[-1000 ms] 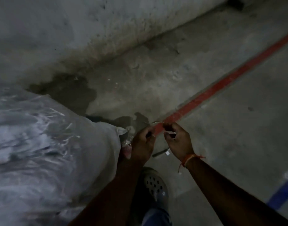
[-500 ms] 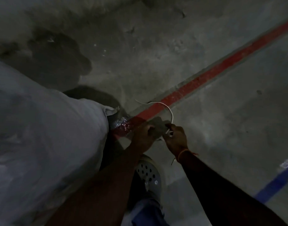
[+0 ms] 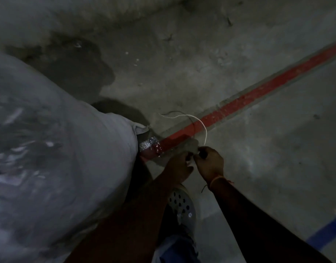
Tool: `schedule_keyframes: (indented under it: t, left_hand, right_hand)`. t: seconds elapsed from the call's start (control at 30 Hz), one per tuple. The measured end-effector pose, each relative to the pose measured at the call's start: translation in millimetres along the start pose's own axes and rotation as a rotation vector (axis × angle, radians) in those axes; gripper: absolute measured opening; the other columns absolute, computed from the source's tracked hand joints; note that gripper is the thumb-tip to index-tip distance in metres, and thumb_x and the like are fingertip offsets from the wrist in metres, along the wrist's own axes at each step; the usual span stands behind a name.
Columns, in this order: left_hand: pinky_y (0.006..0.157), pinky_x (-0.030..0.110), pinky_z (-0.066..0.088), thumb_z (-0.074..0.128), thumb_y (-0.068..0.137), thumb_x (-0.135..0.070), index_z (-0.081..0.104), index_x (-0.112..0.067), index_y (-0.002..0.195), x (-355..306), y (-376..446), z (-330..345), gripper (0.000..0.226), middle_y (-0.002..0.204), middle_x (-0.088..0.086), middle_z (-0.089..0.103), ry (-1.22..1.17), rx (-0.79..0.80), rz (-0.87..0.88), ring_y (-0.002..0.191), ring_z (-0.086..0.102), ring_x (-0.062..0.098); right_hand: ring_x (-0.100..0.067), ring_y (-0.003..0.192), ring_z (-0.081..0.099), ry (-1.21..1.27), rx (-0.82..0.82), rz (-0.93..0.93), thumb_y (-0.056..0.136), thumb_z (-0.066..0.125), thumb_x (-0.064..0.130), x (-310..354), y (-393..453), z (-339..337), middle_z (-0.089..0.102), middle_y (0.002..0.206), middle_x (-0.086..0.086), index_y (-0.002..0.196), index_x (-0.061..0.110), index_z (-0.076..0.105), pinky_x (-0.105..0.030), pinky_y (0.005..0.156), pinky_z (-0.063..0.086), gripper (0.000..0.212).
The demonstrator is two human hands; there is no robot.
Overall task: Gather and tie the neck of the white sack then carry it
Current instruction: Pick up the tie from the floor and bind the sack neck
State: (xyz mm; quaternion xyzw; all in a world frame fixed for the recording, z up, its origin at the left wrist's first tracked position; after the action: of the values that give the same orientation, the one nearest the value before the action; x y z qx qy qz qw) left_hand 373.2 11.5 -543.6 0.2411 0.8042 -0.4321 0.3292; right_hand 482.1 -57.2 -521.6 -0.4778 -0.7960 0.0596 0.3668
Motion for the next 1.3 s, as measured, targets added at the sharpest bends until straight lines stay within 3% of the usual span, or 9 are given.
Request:
schedule_keyframes:
  t: [0.1, 0.3, 0.4, 0.5, 0.7, 0.8, 0.93, 1.1, 1.3]
  left_hand:
    - [0.094, 0.043, 0.054, 0.066, 0.087, -0.013, 0.062, -0.009, 0.126, -27, -23, -16, 0.039, 0.121, 0.008, 0.069, -0.029, -0.059, 0.049, 0.108, 0.066, 0.026]
    - [0.092, 0.032, 0.046, 0.052, 0.093, -0.018, 0.072, -0.01, 0.111, -112, -101, -87, 0.028, 0.108, 0.014, 0.074, 0.026, -0.473, 0.313, 0.102, 0.065, 0.025]
    - [0.08, 0.029, 0.049, 0.053, 0.094, -0.019, 0.073, -0.012, 0.107, -150, -159, -133, 0.025, 0.1, 0.009, 0.074, -0.007, -0.477, 0.356, 0.092, 0.068, 0.023]
    - [0.069, 0.034, 0.046, 0.058, 0.082, -0.035, 0.072, -0.01, 0.094, -185, -219, -173, 0.031, 0.083, 0.014, 0.072, 0.037, -0.492, 0.419, 0.077, 0.066, 0.025]
    - [0.092, 0.021, 0.053, 0.061, 0.088, -0.03, 0.069, -0.036, 0.117, -211, -345, -220, 0.031, 0.117, -0.009, 0.072, -0.185, -0.477, 0.458, 0.101, 0.066, -0.006]
    - [0.091, 0.026, 0.056, 0.069, 0.093, -0.026, 0.074, -0.031, 0.108, -178, -399, -240, 0.017, 0.108, -0.014, 0.075, -0.235, -0.751, 0.439, 0.097, 0.068, -0.006]
    - [0.082, 0.031, 0.055, 0.076, 0.08, -0.018, 0.069, -0.026, 0.101, -117, -444, -256, 0.024, 0.092, -0.011, 0.07, -0.055, -1.209, 0.214, 0.086, 0.069, 0.007]
    - [0.099, 0.042, 0.04, 0.085, 0.061, -0.027, 0.057, -0.005, 0.125, -86, -440, -283, 0.073, 0.117, 0.016, 0.06, 0.169, -1.359, -0.042, 0.111, 0.054, 0.037]
    - [0.104, 0.05, 0.042, 0.089, 0.05, -0.043, 0.036, 0.004, 0.14, -92, -390, -340, 0.114, 0.133, 0.024, 0.049, 0.109, -1.414, -0.309, 0.121, 0.048, 0.043]
  right_hand:
    - [-0.024, 0.099, 0.068, 0.063, -0.069, -0.089, 0.086, 0.072, 0.026, 26, -18, -21, 0.071, 0.112, -0.01, 0.119, 0.012, 0.071, -0.027, 0.089, 0.049, 0.035]
    - [-0.022, 0.086, 0.07, 0.383, -0.194, -0.191, 0.084, 0.074, 0.015, 111, -73, -83, 0.073, 0.092, -0.003, 0.099, 0.013, 0.074, -0.035, 0.082, 0.057, 0.015]
    - [-0.02, 0.078, 0.066, 0.575, -0.18, -0.218, 0.085, 0.069, 0.003, 164, -110, -120, 0.068, 0.08, 0.003, 0.091, 0.012, 0.069, -0.025, 0.068, 0.054, 0.011]
    - [-0.03, 0.078, 0.069, 0.665, -0.163, -0.281, 0.084, 0.067, 0.004, 211, -154, -148, 0.07, 0.082, -0.008, 0.081, 0.02, 0.065, -0.038, 0.068, 0.059, 0.016]
    - [-0.024, 0.072, 0.067, 0.774, -0.247, -0.373, 0.079, 0.069, 0.005, 274, -259, -188, 0.071, 0.075, -0.007, 0.077, 0.012, 0.068, -0.031, 0.071, 0.055, 0.008]
    - [-0.024, 0.072, 0.065, 0.777, -0.267, -0.403, 0.079, 0.071, 0.004, 287, -297, -192, 0.072, 0.077, -0.011, 0.078, 0.012, 0.068, -0.038, 0.077, 0.056, 0.008]
    - [-0.027, 0.073, 0.064, 0.846, -0.29, -0.363, 0.081, 0.071, 0.0, 286, -321, -181, 0.072, 0.08, -0.015, 0.084, 0.008, 0.07, -0.044, 0.08, 0.057, 0.009]
    - [-0.025, 0.079, 0.063, 0.924, -0.3, -0.347, 0.083, 0.069, -0.003, 279, -331, -172, 0.069, 0.083, -0.016, 0.092, 0.003, 0.07, -0.038, 0.08, 0.052, 0.011]
    - [-0.025, 0.077, 0.068, 0.86, -0.41, -0.459, 0.082, 0.07, 0.0, 277, -323, -191, 0.071, 0.079, -0.004, 0.086, 0.021, 0.067, -0.042, 0.078, 0.056, 0.021]
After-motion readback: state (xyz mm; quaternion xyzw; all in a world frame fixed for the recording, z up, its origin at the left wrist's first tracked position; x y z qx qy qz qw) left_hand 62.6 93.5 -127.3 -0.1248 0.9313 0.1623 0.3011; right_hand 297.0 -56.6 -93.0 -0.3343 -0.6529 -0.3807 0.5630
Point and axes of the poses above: each hand's wrist, its own y-axis towards the middle knuckle, its own z-axis out of the palm, x = y × z, the point moved 2 cm from there along y, towards the middle knuckle
